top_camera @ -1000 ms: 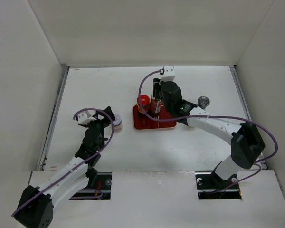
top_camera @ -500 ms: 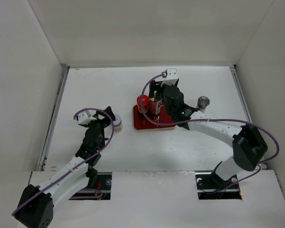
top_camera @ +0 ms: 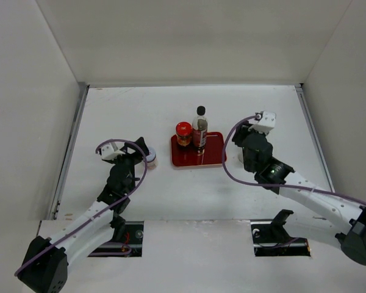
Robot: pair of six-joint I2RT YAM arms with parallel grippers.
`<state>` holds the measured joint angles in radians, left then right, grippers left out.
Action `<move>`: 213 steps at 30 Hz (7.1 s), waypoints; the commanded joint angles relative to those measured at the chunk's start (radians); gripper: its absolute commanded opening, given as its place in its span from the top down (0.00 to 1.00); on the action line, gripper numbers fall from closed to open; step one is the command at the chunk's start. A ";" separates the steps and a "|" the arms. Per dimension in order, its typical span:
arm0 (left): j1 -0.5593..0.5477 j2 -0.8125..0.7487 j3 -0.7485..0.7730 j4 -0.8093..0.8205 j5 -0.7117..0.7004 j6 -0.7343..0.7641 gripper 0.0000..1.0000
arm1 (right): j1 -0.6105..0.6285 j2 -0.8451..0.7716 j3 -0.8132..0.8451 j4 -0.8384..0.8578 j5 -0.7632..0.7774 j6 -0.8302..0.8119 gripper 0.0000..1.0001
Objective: Organize the condiment bottles
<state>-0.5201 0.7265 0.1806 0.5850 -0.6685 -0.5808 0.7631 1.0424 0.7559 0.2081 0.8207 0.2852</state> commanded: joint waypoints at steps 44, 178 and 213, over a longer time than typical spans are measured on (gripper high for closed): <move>-0.004 0.039 -0.004 0.078 0.017 -0.010 0.20 | -0.091 0.455 0.198 0.146 -0.216 0.060 0.47; -0.197 0.160 0.049 0.035 0.003 0.073 0.00 | -0.471 0.346 0.115 -0.171 -0.209 0.107 0.00; -0.057 0.212 0.016 0.042 0.023 -0.019 0.00 | 0.064 0.290 0.059 0.161 -0.186 0.143 0.47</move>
<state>-0.5869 0.9287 0.1955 0.5926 -0.6537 -0.5835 0.8185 1.3224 0.7403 0.1814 0.6231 0.4362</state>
